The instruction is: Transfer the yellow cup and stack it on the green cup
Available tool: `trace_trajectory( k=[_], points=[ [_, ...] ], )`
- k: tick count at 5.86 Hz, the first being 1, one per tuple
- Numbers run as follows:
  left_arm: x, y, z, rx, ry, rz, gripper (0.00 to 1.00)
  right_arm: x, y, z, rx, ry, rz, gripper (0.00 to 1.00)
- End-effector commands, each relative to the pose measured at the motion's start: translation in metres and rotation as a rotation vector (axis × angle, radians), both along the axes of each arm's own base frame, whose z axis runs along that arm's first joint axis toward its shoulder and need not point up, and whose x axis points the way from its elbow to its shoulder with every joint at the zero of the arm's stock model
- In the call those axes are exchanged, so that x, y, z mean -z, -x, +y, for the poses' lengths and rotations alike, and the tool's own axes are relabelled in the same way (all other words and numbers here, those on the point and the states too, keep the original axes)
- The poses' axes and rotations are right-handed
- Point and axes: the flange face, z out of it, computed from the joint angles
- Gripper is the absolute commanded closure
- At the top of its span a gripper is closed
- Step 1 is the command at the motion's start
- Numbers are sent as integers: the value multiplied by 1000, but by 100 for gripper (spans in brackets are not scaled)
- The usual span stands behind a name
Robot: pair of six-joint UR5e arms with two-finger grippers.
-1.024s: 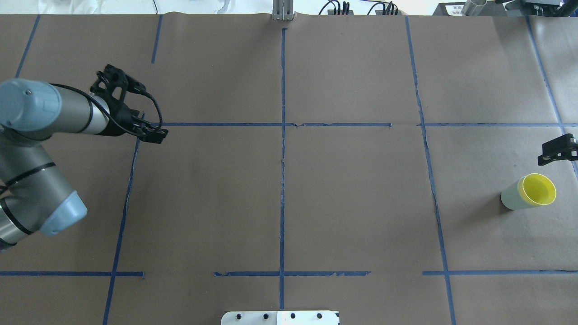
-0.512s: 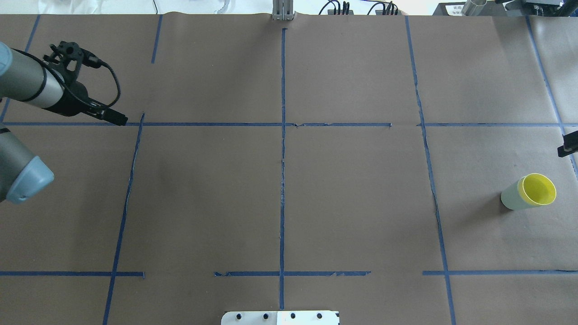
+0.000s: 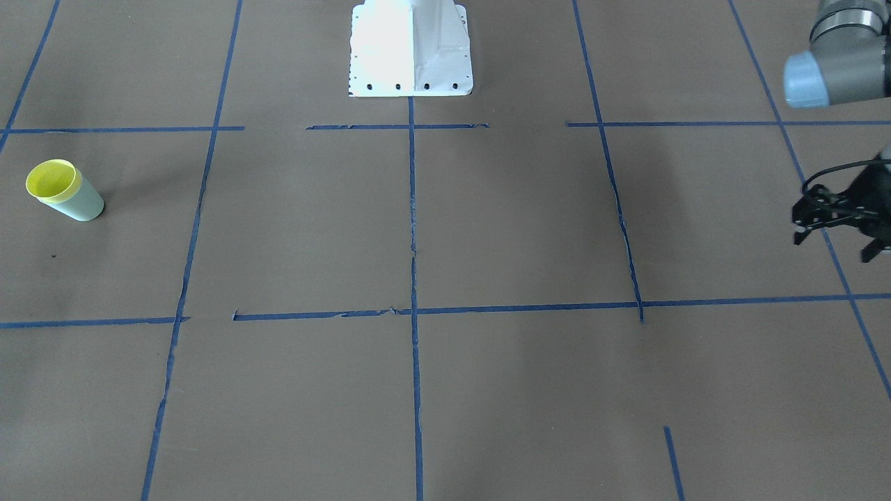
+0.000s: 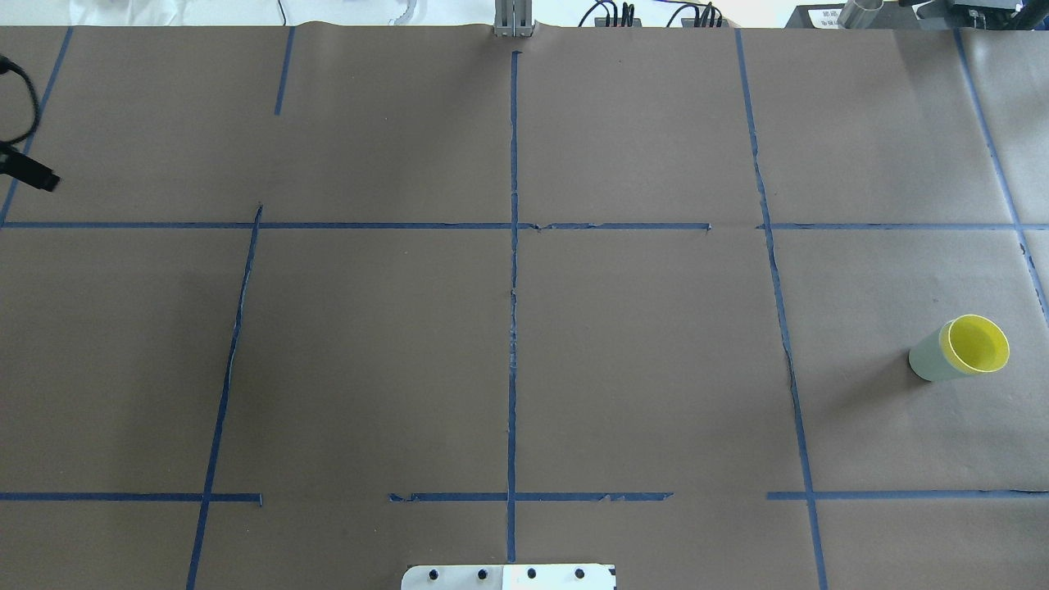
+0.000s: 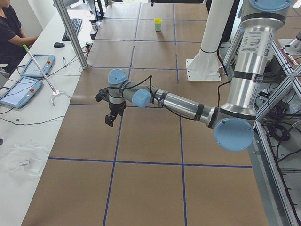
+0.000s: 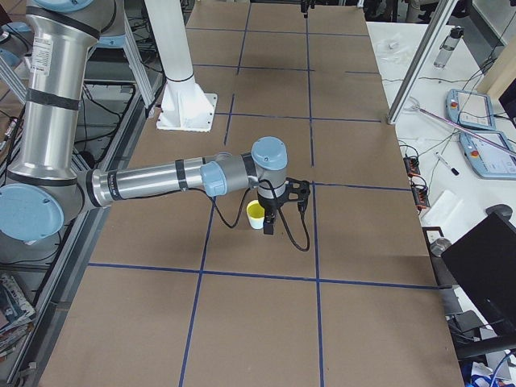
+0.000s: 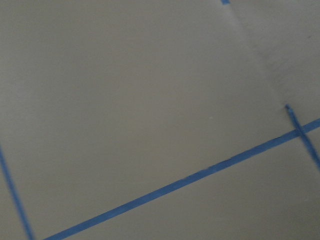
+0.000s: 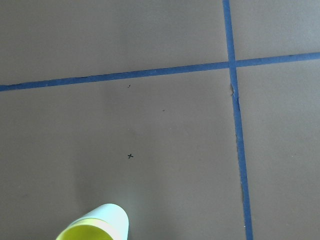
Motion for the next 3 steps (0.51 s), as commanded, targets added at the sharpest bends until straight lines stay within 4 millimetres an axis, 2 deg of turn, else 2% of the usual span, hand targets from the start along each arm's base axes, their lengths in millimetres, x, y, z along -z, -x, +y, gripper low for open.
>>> trace_trajectory(
  k=[1, 2, 3],
  points=[
    [-60, 145, 25, -31, 63, -14, 0, -30, -32, 2, 39, -46, 9, 0],
    [-108, 161, 36, 6, 203, 86, 0, -33, -35, 2, 44, -43, -11, 0],
    [-157, 155, 87, 22, 354, 208, 0, -32, -35, 2, 44, -39, -12, 0]
  ],
)
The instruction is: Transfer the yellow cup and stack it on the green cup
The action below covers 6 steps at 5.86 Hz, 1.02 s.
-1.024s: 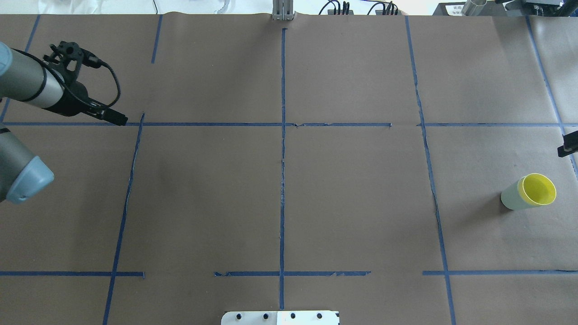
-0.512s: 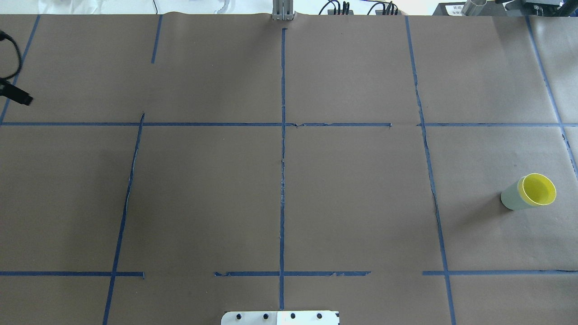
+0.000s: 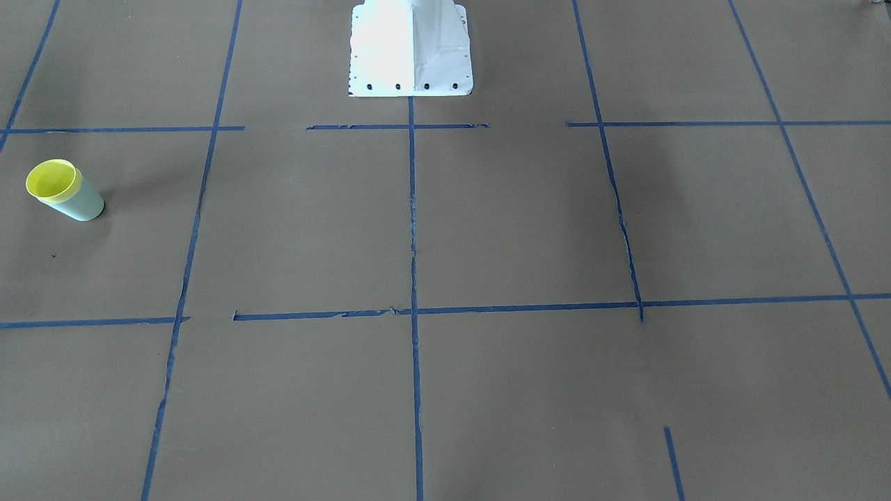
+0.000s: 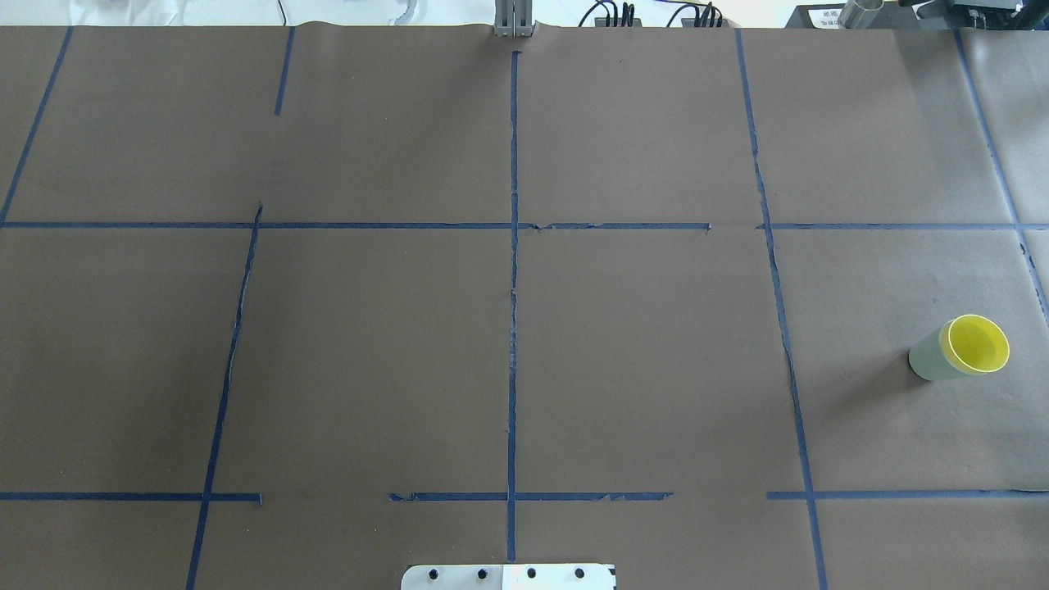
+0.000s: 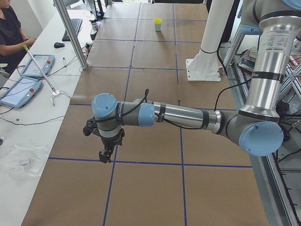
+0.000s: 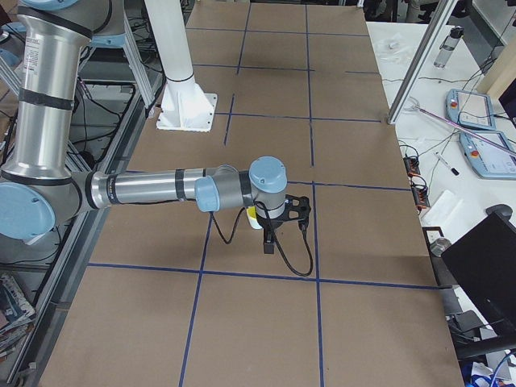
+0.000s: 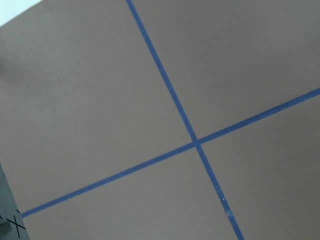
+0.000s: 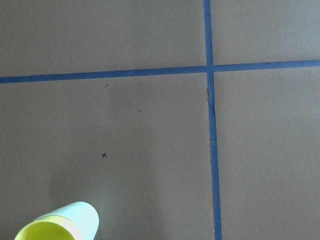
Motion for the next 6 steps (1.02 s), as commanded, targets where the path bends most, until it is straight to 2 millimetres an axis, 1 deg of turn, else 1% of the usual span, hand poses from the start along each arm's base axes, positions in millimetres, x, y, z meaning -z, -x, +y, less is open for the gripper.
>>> trace_trajectory(
  k=[1, 2, 3, 4, 5, 6],
  points=[
    [-43, 1, 65, 50, 164, 112, 0, -1, -1, -1, 0, 7, -3, 0],
    [-41, -1, 78, 119, 229, 111, 0, 2, -1, 0, -2, 2, -5, 0],
    [-30, -4, 100, 178, 267, 104, 0, 4, -1, 0, -6, 2, -6, 0],
    [-7, -9, 116, 233, 284, 94, 0, 4, -1, 1, -6, 3, -8, 0],
    [-1, -18, 128, 254, 316, 95, 0, 3, 3, 2, 4, 11, -26, 0],
    [13, -47, 122, 255, 352, 74, 0, 1, 9, 2, 16, 18, -14, 0]
  ],
)
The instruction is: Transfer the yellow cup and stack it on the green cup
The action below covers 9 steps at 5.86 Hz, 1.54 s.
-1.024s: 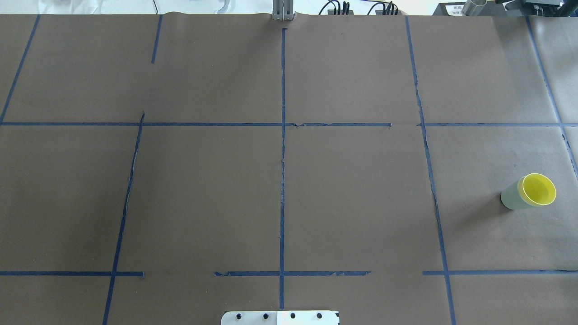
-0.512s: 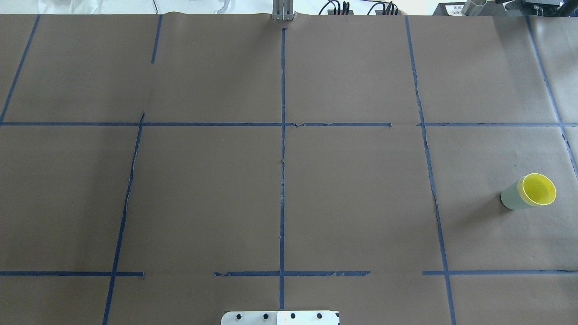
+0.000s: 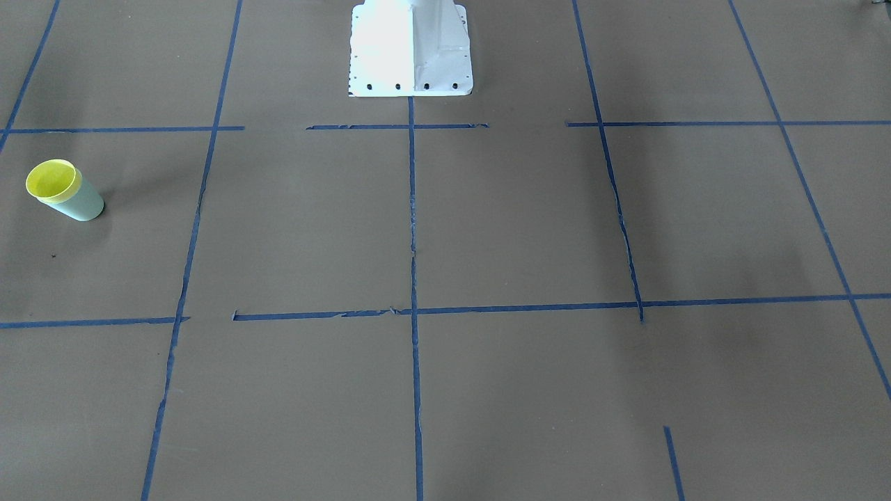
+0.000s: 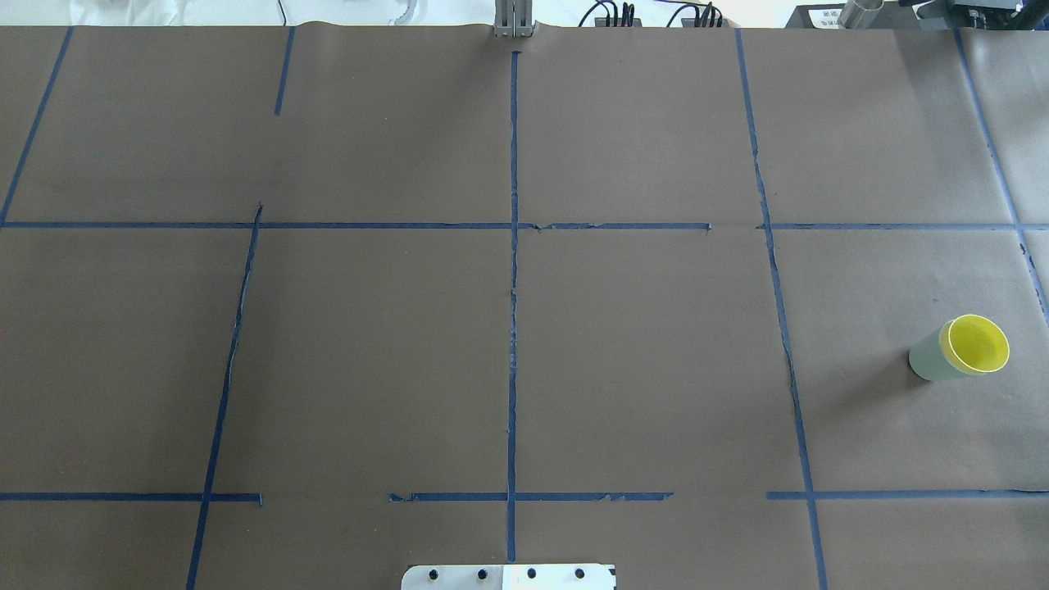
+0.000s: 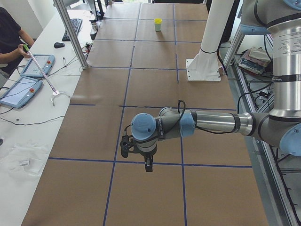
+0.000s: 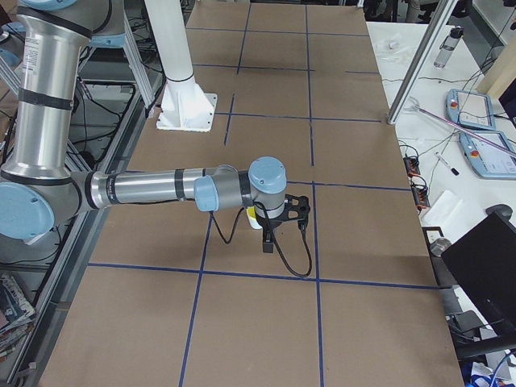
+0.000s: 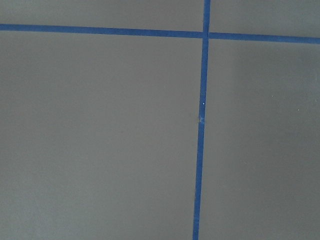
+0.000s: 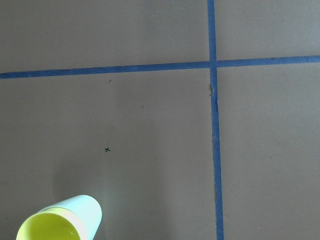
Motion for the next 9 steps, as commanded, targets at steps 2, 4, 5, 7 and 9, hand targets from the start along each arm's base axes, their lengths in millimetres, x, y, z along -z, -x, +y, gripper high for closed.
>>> trace_trajectory(
  k=[2, 4, 5, 7, 9],
  points=[
    [9, -24, 0, -34, -10, -29, 0, -3, 11, 1, 23, 8, 10, 0],
    [1, -24, 7, -39, -39, -29, 0, -2, 13, 1, 29, 6, 12, 0],
    [2, -24, 6, -39, -51, -30, 0, -3, 15, 1, 34, 5, 24, 0],
    [1, -24, 6, -108, -120, -27, 0, -2, 25, 1, 61, 5, 25, 0],
    [7, -24, 0, -95, -117, -27, 0, 18, 23, 10, 64, 28, 29, 0]
  ],
)
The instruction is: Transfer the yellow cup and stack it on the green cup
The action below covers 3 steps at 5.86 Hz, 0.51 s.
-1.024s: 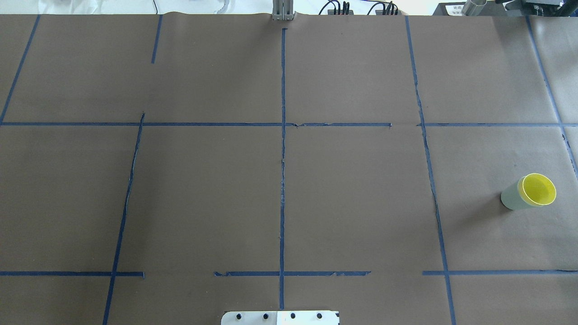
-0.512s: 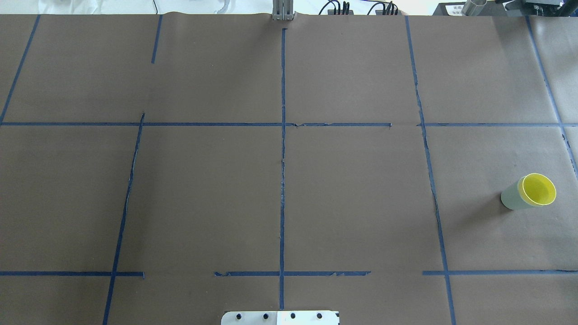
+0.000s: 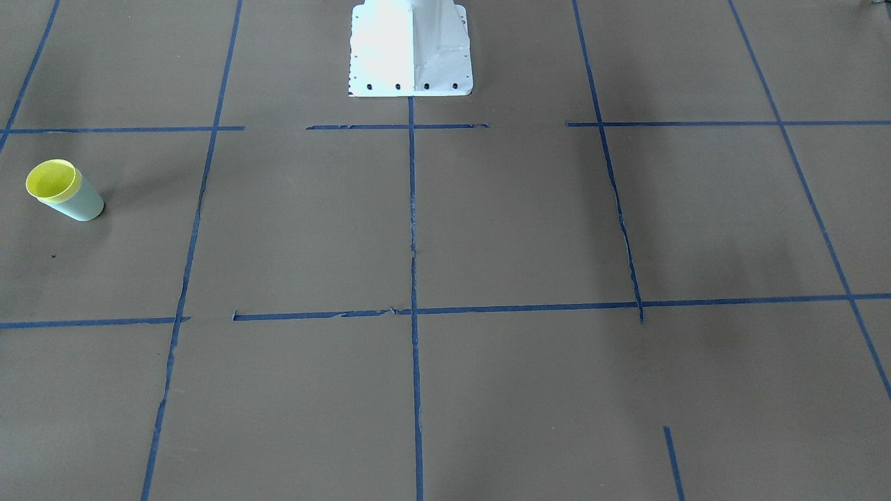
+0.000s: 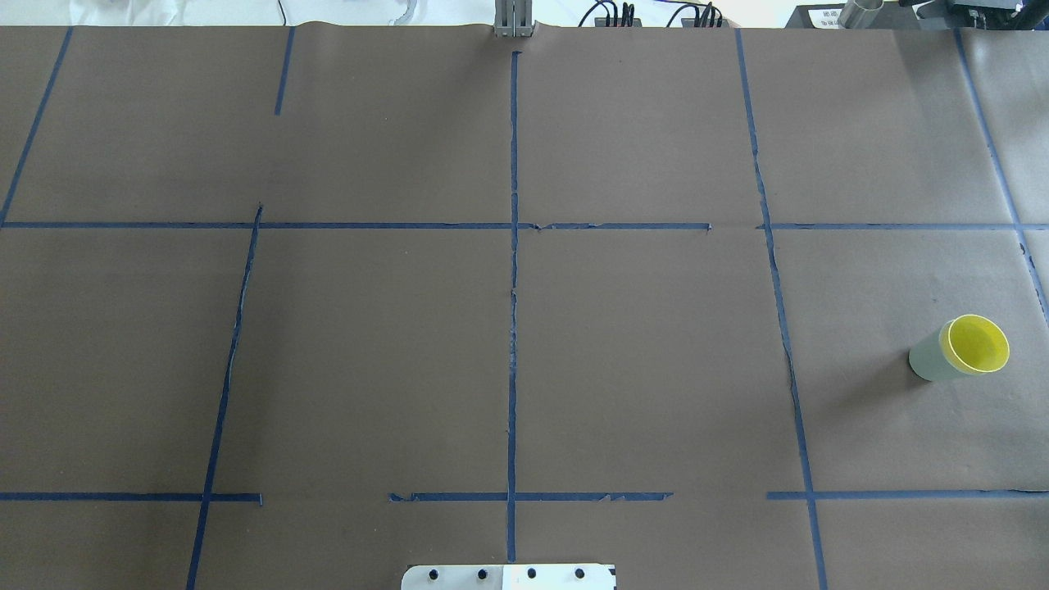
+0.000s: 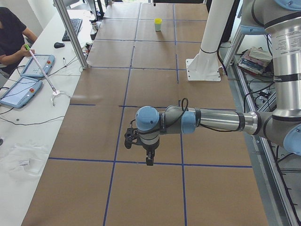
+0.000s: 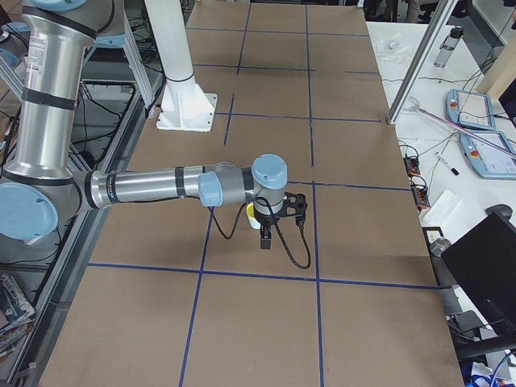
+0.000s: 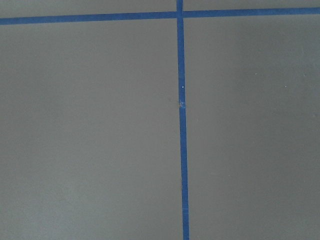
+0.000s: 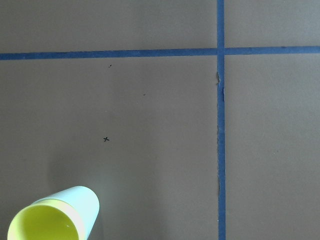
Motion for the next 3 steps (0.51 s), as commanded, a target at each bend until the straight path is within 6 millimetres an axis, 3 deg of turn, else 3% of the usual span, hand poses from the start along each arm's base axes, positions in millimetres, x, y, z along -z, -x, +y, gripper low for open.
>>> trace_trajectory(
  k=[1, 3],
  points=[
    [1, -1, -3, 1, 1, 11, 0, 12, 0, 6, 4, 28, -4, 0],
    [-12, -1, 1, -3, 18, 15, 0, 11, -1, 7, 81, -47, -4, 0]
  ],
)
